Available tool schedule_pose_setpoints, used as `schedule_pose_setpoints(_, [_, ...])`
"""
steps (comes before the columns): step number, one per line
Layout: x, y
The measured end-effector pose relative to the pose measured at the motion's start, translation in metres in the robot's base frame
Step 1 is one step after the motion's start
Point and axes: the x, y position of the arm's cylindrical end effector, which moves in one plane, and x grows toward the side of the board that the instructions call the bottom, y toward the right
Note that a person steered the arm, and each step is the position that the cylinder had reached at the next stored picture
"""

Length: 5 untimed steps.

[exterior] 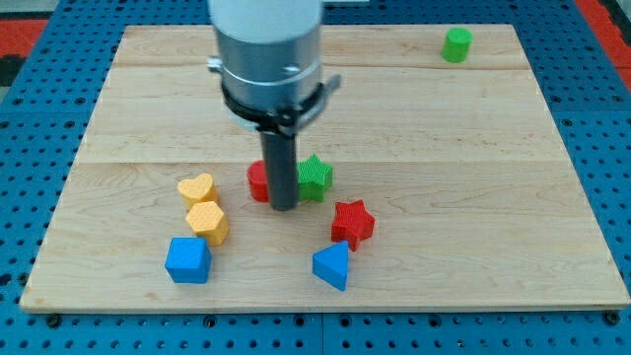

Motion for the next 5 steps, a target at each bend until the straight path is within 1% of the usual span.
schedule_pose_setpoints(2, [-0.016,-0.015])
schedule_pose_setpoints(3, [-0.036,-0.014])
schedule_pose_setpoints(4, [-0.05,0.02])
schedule_pose_setpoints(5, [-0.047,0.068])
